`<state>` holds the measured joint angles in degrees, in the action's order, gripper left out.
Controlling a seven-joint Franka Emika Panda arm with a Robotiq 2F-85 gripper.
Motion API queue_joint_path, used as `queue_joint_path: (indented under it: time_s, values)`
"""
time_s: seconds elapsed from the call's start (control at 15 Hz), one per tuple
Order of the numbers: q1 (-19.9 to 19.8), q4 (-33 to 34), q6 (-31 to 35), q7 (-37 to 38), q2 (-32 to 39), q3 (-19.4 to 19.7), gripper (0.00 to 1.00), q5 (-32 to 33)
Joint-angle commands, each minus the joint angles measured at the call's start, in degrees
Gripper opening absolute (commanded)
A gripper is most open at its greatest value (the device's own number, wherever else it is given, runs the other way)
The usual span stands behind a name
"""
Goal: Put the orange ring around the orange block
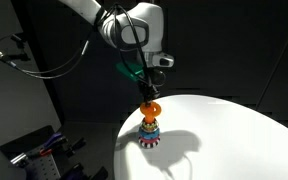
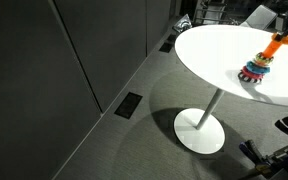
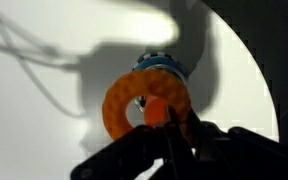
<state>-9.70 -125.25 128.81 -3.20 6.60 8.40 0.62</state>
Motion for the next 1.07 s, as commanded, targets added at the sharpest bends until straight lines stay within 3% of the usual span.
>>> queue_joint_path:
  time_s: [0.0, 1.0]
  values:
    - [0.1, -0.5, 1.1, -2.2, -0.4, -0.2, 0.06, -1.1]
    - [0.6, 0.4, 4.8, -1.8, 0.9, -1.3, 0.06, -0.8]
